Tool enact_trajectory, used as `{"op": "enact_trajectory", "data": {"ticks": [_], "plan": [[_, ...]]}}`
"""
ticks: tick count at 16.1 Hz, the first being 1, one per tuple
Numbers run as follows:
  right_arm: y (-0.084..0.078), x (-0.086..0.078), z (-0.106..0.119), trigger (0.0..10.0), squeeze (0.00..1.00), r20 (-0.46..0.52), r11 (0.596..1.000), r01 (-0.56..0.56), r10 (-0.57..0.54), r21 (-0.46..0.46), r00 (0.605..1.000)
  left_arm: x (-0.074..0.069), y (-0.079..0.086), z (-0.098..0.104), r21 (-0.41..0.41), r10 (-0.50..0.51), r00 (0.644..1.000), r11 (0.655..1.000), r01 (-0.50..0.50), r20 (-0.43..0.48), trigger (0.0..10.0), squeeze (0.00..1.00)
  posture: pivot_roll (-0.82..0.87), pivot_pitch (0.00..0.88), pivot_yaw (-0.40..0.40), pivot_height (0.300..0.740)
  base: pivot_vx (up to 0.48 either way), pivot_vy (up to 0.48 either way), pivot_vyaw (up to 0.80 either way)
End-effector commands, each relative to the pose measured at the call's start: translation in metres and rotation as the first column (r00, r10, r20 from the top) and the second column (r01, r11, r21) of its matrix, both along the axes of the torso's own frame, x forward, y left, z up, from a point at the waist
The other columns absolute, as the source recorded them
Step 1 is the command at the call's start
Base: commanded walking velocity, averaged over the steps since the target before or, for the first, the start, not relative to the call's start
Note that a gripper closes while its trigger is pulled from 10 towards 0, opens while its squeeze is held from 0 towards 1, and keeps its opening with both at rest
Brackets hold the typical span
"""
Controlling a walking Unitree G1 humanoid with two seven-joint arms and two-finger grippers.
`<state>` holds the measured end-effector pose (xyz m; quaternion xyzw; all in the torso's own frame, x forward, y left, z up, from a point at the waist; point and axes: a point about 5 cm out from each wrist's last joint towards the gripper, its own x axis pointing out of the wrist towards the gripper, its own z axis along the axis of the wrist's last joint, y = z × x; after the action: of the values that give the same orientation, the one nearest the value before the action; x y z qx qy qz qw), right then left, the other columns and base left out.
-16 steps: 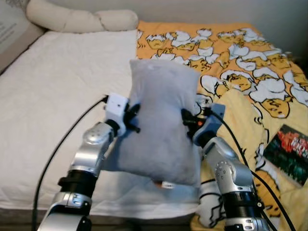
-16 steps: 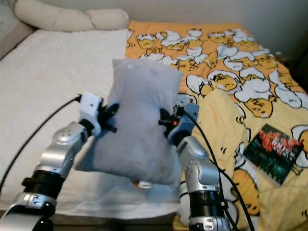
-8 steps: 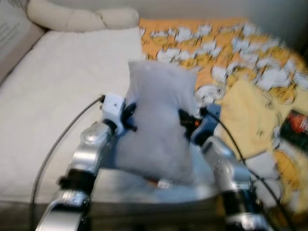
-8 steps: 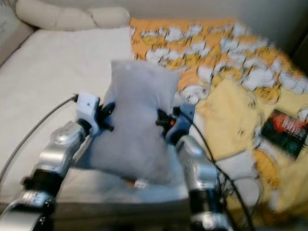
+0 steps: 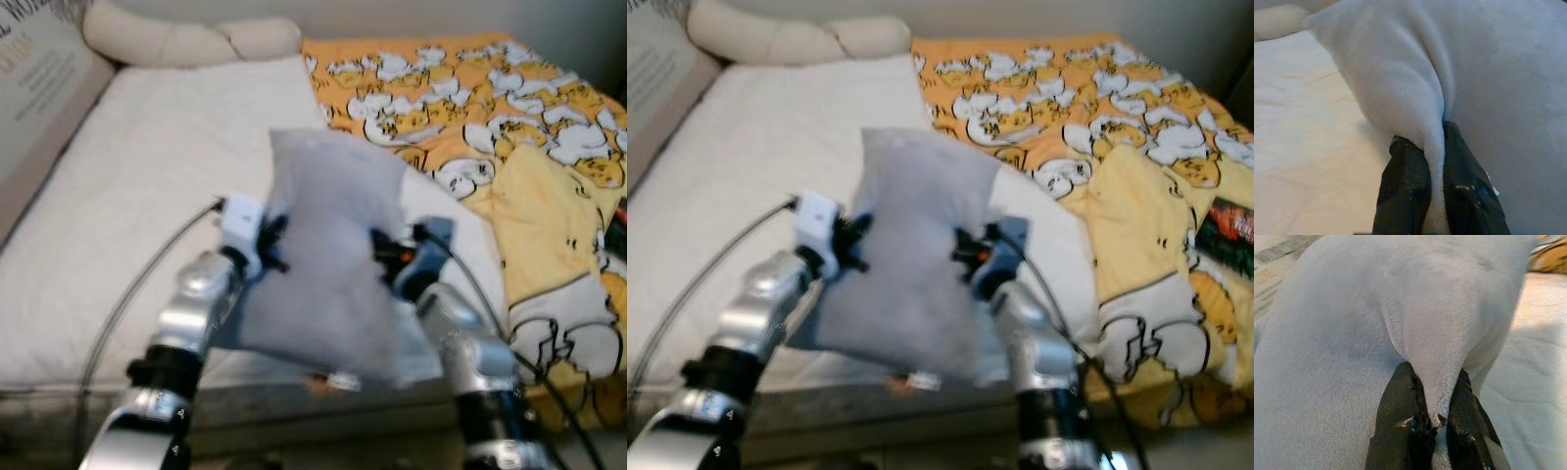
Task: Clean up the room
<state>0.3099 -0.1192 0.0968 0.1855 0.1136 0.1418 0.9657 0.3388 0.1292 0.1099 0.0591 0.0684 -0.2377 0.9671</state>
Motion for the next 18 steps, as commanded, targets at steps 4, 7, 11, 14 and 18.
{"op": "enact_trajectory", "data": {"ticks": [4,7,11,14,18], "plan": [[0.0030,-0.0004,0.0063,10.0,0.00,0.037,1.000,0.000,0.000,-0.004,0.999,0.0042,0.0062,0.0101,0.019,0.009,0.999,1.000,-0.010,0.050,10.0,0.00,-0.04,0.000,0.026,0.740,0.000,0.398,0.00],[0.0009,-0.0002,0.0065,10.0,0.00,0.041,1.000,-0.006,0.006,-0.019,0.999,0.0034,0.0057,0.0092,0.017,0.012,0.999,1.000,-0.013,0.050,10.0,0.00,-0.04,0.000,0.023,0.740,0.000,0.395,0.00],[-0.0002,0.0017,0.0082,10.0,0.00,0.046,0.999,-0.016,0.017,-0.033,0.999,0.0025,0.0062,0.0082,0.012,0.022,0.998,1.000,-0.022,0.052,10.0,0.00,-0.03,0.000,0.009,0.740,0.000,0.394,0.00],[0.0016,0.0025,0.0081,10.0,0.00,0.048,0.999,-0.027,0.029,-0.041,0.998,0.0022,0.0071,0.0081,0.013,0.027,0.998,1.000,-0.028,0.054,10.0,0.00,-0.03,0.000,0.006,0.740,0.000,0.393,0.00],[0.0029,0.0020,0.0072,10.0,0.00,0.042,0.999,-0.035,0.036,-0.041,0.998,0.0020,0.0081,0.0080,0.015,0.028,0.998,0.999,-0.029,0.054,10.0,0.00,-0.03,0.000,0.009,0.740,0.000,0.394,0.00]]}}
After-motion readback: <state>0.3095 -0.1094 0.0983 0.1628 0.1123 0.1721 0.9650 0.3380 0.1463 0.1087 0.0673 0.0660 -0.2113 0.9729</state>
